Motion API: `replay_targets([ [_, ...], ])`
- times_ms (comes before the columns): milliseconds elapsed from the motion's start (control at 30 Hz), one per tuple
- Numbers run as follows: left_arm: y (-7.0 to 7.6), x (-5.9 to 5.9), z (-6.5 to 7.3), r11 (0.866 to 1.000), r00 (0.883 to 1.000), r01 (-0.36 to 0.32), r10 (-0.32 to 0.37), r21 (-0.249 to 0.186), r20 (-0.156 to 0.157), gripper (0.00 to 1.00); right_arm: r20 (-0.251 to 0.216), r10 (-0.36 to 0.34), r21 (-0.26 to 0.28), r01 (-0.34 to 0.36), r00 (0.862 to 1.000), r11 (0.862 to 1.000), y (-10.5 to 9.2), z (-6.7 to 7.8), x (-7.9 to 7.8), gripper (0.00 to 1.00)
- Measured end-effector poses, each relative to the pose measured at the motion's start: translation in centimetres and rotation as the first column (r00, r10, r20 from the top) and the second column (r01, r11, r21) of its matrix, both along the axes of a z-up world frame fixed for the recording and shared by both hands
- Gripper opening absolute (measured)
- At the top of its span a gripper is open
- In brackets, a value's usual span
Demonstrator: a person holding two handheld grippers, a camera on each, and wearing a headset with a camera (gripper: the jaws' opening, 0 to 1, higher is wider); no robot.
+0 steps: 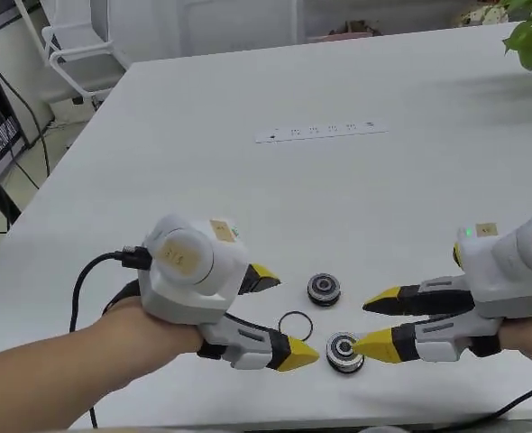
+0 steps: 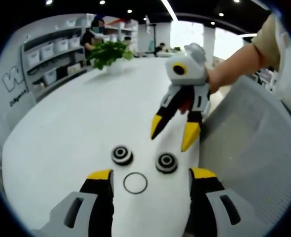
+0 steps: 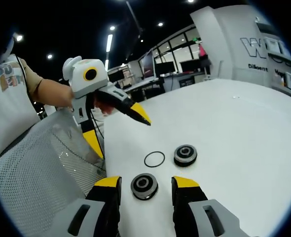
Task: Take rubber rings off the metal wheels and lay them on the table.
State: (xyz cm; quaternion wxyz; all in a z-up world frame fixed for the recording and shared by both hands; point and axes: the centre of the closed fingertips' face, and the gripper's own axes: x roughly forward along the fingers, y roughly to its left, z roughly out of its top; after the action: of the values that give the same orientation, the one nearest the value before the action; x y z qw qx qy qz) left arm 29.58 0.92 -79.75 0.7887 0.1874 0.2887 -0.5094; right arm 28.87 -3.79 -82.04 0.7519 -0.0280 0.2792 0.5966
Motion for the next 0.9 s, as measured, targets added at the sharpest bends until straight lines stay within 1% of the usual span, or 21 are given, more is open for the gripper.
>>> replay_targets([
  [133, -0.5, 0.0, -0.5, 1.0, 1.0, 0.013, -0.013, 0.007, -0.006, 0.61, -0.002, 0.012, -0.011, -0.012, 1.0, 1.0, -0.1, -0.6, -0.3, 0.37],
  [233, -0.9, -0.3, -0.9, 1.0, 1.0, 0.028, -0.028, 0.013, -0.011, 0.61, 0.006, 0.031, -0.024, -0.031, 1.0, 0.999, -0.2, -1.2, -0.6, 0.35],
  [367, -1.3, -0.5, -1.6, 0.999, 0.999, 0.049, -0.049, 0.023, -0.021, 0.59, 0.004, 0.036, -0.029, -0.036, 0.999, 0.999, -0.3, -1.7, -0.9, 0.33],
  [533, -1.8, -0.8, -2.1, 0.998, 0.998, 0.064, -0.063, 0.029, -0.028, 0.55, 0.013, 0.044, -0.04, -0.043, 0.999, 0.998, -0.4, -2.1, -1.0, 0.3],
  [667, -2.2, -0.9, -2.4, 0.996, 0.997, 0.077, -0.076, 0.033, -0.032, 0.52, 0.02, 0.052, -0.055, -0.05, 0.998, 0.997, -0.6, -2.8, -1.0, 0.27],
  [900, -2.8, -1.1, -3.1, 0.996, 0.995, 0.082, -0.08, 0.029, -0.055, 0.45, 0.026, 0.059, -0.062, -0.058, 0.998, 0.996, -0.6, -3.2, -1.2, 0.22],
])
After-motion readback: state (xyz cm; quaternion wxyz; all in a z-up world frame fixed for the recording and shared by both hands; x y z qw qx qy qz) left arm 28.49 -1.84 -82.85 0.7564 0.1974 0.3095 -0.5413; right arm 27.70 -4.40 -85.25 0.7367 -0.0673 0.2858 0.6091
